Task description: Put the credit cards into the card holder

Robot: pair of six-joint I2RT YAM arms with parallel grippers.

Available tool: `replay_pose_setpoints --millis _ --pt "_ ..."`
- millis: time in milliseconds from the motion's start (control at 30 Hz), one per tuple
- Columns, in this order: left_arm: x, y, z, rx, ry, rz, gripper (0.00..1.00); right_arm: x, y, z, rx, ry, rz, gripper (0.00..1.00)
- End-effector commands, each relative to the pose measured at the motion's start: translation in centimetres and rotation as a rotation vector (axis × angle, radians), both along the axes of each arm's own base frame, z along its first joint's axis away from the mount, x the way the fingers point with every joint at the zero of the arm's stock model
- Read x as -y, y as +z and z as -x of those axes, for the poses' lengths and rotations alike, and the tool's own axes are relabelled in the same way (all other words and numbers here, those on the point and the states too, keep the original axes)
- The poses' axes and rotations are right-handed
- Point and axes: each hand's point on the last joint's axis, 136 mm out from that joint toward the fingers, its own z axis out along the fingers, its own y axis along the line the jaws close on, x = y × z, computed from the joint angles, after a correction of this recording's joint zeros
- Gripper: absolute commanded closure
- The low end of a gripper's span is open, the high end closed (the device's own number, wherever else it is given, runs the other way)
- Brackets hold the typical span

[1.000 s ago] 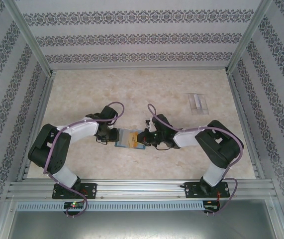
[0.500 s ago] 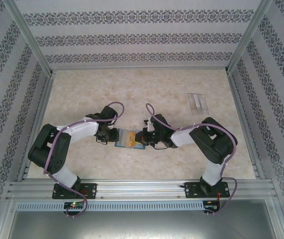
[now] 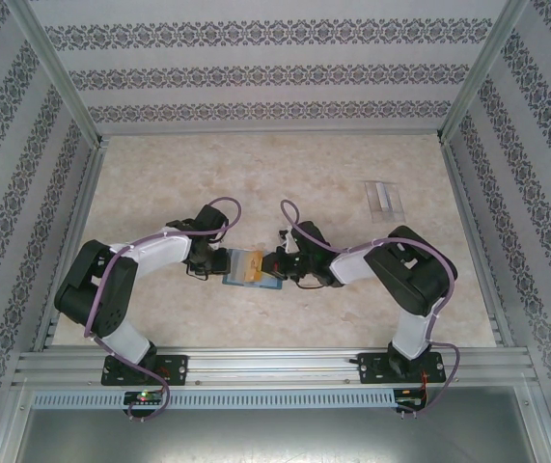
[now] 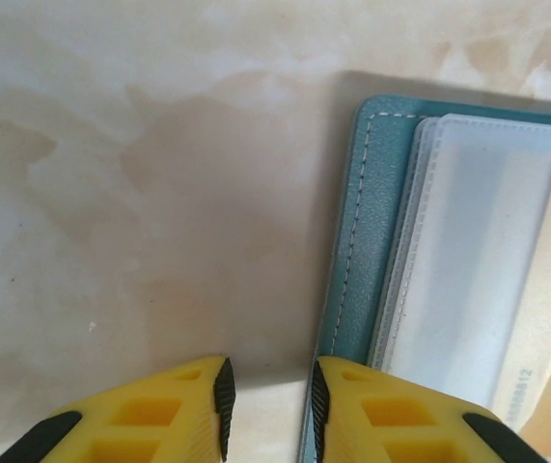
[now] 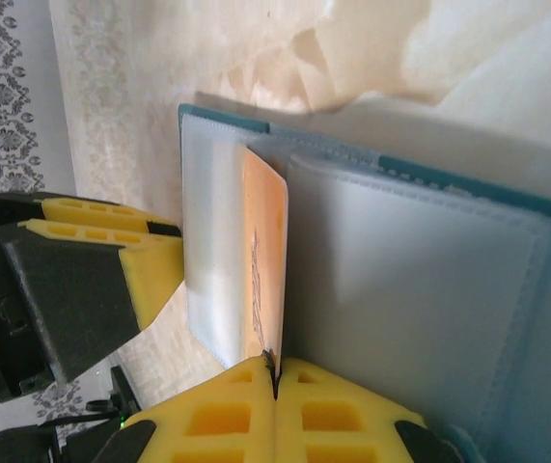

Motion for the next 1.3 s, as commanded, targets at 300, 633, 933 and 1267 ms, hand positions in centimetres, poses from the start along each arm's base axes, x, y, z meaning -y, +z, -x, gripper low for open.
replay_pose_setpoints --millis 300,633,933,1267 --pt "1.2 0.0 0.9 -0.016 -0.031 0.070 0.71 -4.2 -0.6 1.0 0.021 -0.060 0.003 0.98" --pt "1.4 0.0 0.5 -0.035 0.023 0.149 0.74 -2.1 -0.5 1.4 0.055 -0.056 0.134 0.81" --pt "1.7 -0.4 0.8 -0.056 0.008 0.163 0.76 -2.0 0.0 1.3 0.061 -0.053 0.152 0.68" --pt "1.4 -0.8 1.0 -0.055 0.007 0.147 0.79 -1.8 1.2 1.2 0.104 -0.046 0.185 0.63"
